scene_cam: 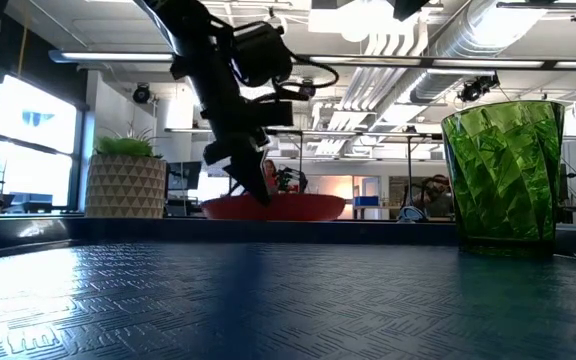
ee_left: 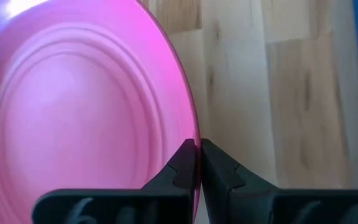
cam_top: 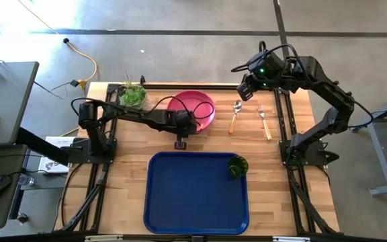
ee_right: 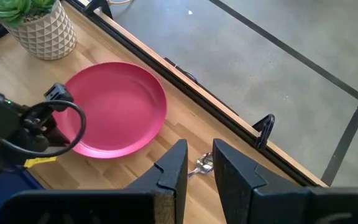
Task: Pick and place plate/cup/fork/spoon on tray
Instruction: Put the pink plate on the blue tray to the bottom left of the green cup
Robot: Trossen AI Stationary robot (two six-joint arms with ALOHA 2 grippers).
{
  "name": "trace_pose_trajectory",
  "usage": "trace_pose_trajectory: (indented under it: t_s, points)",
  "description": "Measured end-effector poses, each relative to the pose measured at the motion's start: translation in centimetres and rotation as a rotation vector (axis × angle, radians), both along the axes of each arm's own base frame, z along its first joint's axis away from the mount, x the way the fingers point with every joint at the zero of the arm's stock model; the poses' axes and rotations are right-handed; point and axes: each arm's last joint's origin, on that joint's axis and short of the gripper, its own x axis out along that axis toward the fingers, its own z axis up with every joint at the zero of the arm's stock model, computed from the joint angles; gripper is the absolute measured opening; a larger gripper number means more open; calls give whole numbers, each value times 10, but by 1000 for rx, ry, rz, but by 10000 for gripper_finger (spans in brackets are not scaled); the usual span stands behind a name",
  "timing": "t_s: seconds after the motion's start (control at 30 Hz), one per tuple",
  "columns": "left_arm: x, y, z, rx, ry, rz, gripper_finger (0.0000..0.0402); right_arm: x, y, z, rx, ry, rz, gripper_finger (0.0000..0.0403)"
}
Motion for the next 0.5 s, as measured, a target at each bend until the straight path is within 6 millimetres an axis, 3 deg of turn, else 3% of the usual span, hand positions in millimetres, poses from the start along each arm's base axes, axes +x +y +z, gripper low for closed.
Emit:
trace_pose_trajectory:
  t_s: [0.23, 0.5]
  points:
    - [-1, -15, 17, 9, -57, 14, 1, 0, 0, 0, 0, 0, 0, 67]
    - [-7, -47, 39, 31, -110, -48, 1, 0, 0, 0, 3, -4, -3, 67]
